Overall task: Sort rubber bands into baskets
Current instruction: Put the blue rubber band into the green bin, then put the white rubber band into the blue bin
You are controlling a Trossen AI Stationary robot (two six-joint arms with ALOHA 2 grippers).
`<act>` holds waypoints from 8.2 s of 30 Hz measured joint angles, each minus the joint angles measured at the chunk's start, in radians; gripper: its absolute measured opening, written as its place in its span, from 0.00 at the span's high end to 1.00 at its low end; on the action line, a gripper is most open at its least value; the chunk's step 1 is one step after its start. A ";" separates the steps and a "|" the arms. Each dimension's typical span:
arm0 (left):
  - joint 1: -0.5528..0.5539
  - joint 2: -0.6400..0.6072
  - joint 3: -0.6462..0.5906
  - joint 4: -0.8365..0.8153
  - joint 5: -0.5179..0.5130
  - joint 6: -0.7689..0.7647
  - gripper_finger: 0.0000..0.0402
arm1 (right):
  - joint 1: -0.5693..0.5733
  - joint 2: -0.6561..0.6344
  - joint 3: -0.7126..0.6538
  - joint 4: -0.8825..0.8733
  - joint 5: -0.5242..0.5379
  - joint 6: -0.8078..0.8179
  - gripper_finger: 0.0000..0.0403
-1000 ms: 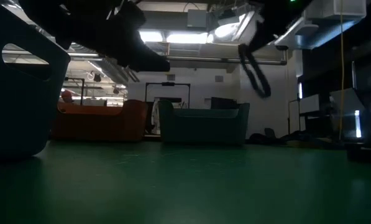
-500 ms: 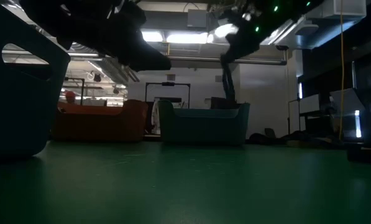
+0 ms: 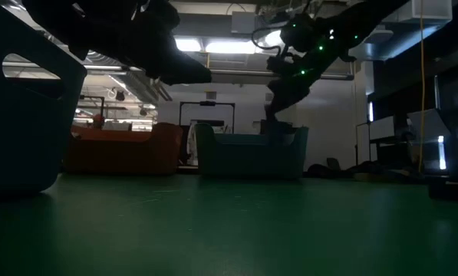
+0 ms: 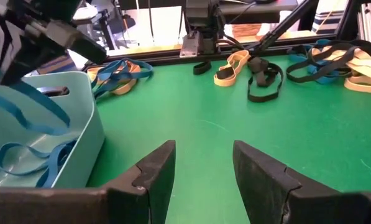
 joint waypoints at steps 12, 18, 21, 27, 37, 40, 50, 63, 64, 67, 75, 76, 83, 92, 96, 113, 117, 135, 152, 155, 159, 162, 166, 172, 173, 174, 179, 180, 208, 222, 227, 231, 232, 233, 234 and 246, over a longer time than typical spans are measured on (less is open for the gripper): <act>0.000 0.000 0.000 -0.020 0.000 -0.005 0.60 | 0.034 -0.108 0.076 -0.283 -0.043 0.069 0.47; 0.000 0.000 0.000 -0.019 -0.001 -0.004 0.60 | 0.184 -0.226 0.095 -0.535 -0.075 0.186 0.43; -0.001 0.000 0.000 -0.020 -0.001 -0.001 0.60 | 0.288 -0.273 0.095 -0.664 -0.076 0.274 0.43; -0.008 0.001 0.000 -0.016 -0.004 -0.004 0.60 | 0.500 -0.313 0.054 -0.801 -0.111 0.451 0.43; -0.008 0.003 0.001 0.011 -0.003 0.021 0.60 | 0.773 -0.312 -0.135 -0.873 -0.169 0.804 0.43; -0.008 0.003 0.001 0.010 -0.003 0.041 0.60 | 0.826 -0.312 -0.203 -0.888 -0.200 0.887 0.43; -0.008 0.003 0.001 0.014 -0.003 0.039 0.60 | 0.907 -0.312 -0.328 -1.056 -0.232 1.047 0.58; -0.007 0.003 0.001 0.015 -0.002 0.038 0.60 | 0.904 -0.311 -0.453 -1.010 -0.232 1.055 0.76; -0.006 0.003 0.001 0.015 0.000 0.038 0.60 | 0.904 -0.311 -0.453 -1.009 -0.231 1.055 0.78; -0.004 0.003 0.001 0.015 0.000 0.038 0.60 | 0.904 -0.311 -0.453 -0.997 -0.230 1.055 0.86; -0.004 0.003 0.001 0.016 0.000 0.038 0.60 | 0.904 -0.311 -0.457 -0.967 -0.224 1.056 0.98; -0.004 0.003 0.001 0.018 0.000 0.037 0.60 | 0.904 -0.311 -0.464 -0.956 -0.226 1.068 0.97; -0.003 0.003 0.001 0.018 0.000 0.026 0.60 | 0.904 -0.311 -0.535 -0.892 -0.313 1.067 0.99; -0.005 0.003 0.001 0.040 -0.004 0.021 0.60 | 0.905 -0.315 -0.325 -1.050 -0.199 1.047 1.00; -0.005 0.003 0.001 0.041 -0.004 0.013 0.60 | 0.905 -0.316 -0.190 -1.115 -0.127 1.008 1.00; -0.069 0.112 0.000 0.194 0.000 -0.042 0.60 | 0.904 -0.315 -0.082 -0.541 0.285 0.465 1.00; -0.087 0.179 0.027 0.246 -0.001 -0.049 0.60 | 0.904 -0.315 -0.082 -0.398 0.339 0.322 1.00; -0.192 0.430 0.276 0.246 -0.001 -0.136 0.60 | 0.824 -0.180 -0.083 -0.135 0.352 0.084 1.00; -0.199 0.462 0.278 0.159 -0.085 -0.418 0.70 | 0.825 -0.123 -0.083 -0.053 0.309 0.133 1.00; -0.198 0.462 0.278 0.158 -0.085 -0.427 0.84 | 0.825 -0.105 -0.083 -0.034 0.287 0.133 1.00; -0.198 0.462 0.278 0.145 -0.085 -0.426 0.98 | 0.825 -0.102 -0.084 -0.058 0.236 0.217 1.00; -0.199 0.462 0.278 0.126 -0.085 -0.426 0.97 | 0.825 -0.106 -0.084 -0.069 0.219 0.274 0.96; -0.199 0.429 0.278 0.058 -0.085 -0.426 0.99 | 0.834 -0.148 -0.084 -0.146 0.179 0.324 0.84; -0.228 0.289 0.277 -0.171 -0.141 -0.446 0.99 | 0.884 -0.251 -0.084 -0.377 0.108 0.443 0.64; -0.235 0.257 0.277 -0.204 -0.147 -0.447 0.99 | 0.902 -0.263 -0.086 -0.395 0.133 0.447 0.61; -0.244 0.225 0.277 -0.244 -0.150 -0.447 0.99 | 0.927 -0.273 -0.097 -0.404 0.167 0.448 0.59; -0.275 0.082 0.284 -0.388 -0.157 -0.454 1.00 | 1.009 -0.286 -0.209 -0.310 0.354 0.448 0.53; -0.279 0.059 0.294 -0.425 -0.161 -0.458 0.99 | 1.013 -0.284 -0.239 -0.270 0.376 0.448 0.53; -0.728 -0.011 0.704 -1.761 -0.285 -1.175 1.00 | 1.005 -0.279 -0.447 0.027 0.494 0.441 0.53; -0.769 -0.100 0.761 -1.616 -0.189 -1.190 1.00 | 0.960 -0.277 -0.446 0.028 0.487 0.445 0.53; -0.825 -0.096 0.757 -1.528 -0.237 -1.158 1.00 | 0.962 -0.277 -0.446 0.027 0.476 0.445 0.53; -0.848 -0.061 0.697 -1.517 -0.257 -1.210 0.98 | 0.962 -0.277 -0.446 0.027 0.475 0.445 0.53; -0.849 -0.055 0.677 -1.513 -0.259 -1.225 0.98 | 0.962 -0.277 -0.446 0.027 0.473 0.445 0.53; -0.849 -0.048 0.657 -1.513 -0.259 -1.241 0.97 | 0.962 -0.277 -0.446 0.027 0.469 0.445 0.53; -0.846 -0.042 0.639 -1.513 -0.259 -1.256 0.97 | 0.962 -0.277 -0.446 0.027 0.467 0.445 0.53; -0.769 -0.039 0.560 -1.508 -0.162 -1.349 0.73 | 0.962 -0.276 -0.446 0.026 0.373 0.471 0.53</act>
